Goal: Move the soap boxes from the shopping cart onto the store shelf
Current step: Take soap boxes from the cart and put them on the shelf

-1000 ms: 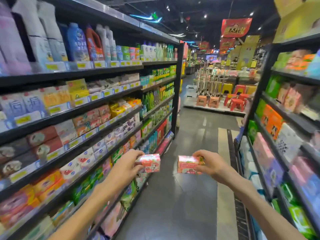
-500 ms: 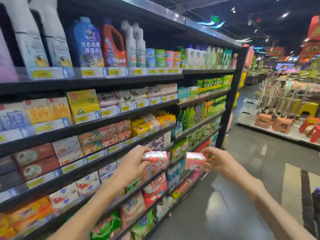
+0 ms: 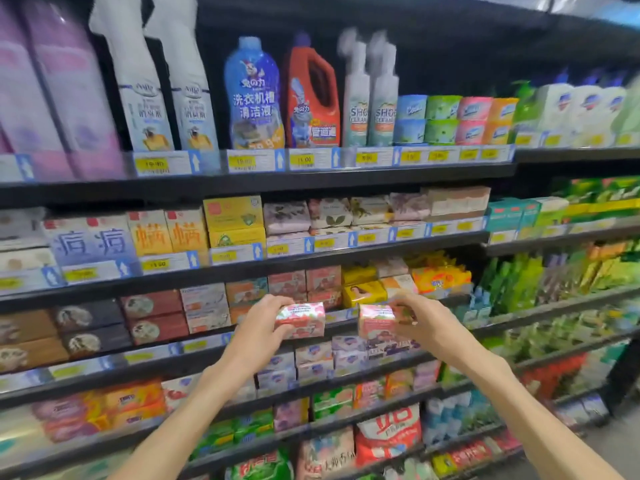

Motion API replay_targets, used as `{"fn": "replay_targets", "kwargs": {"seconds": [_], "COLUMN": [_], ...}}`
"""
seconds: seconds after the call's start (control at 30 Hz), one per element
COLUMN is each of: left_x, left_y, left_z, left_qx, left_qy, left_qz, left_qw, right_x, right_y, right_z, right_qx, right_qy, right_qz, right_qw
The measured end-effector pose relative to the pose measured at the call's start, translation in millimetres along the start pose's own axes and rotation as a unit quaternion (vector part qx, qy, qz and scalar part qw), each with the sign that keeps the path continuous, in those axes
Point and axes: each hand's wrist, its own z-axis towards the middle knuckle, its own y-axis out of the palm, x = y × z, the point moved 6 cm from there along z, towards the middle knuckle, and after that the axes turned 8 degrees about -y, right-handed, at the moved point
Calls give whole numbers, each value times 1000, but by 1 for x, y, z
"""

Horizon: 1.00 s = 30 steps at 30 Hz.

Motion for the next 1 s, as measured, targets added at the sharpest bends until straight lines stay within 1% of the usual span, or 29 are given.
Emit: {"fn": "replay_targets", "kwargs": {"seconds": [0.1,0.23,0.37,0.73,0.9,1.0], "left_x": [-16,-36,-41,-56,-62,-66], "left_y": [0,4,12,50,68,73], "left_z": [15,40,60,83,87,86], "left_qx": [30,39,47,28,19,29], "left_qy": [-23,-54,-65,-143,-159,-161], "left_qz": [10,21,36,72,104,131], "left_qw": [999,998,996,987,982,978], "right_x": [0,-2,4,22,24,24], "right_y": [16,28,38,61,64,68], "right_z": [40,79,106,146,157,161], "right_qx": [7,18,17,-8,-12,-20], "right_qy": [-29,-58,-81,-101,-107,-111], "right_qz": [3,-2,4,76,85,88], "right_qw": [1000,998,997,992,991,990]}}
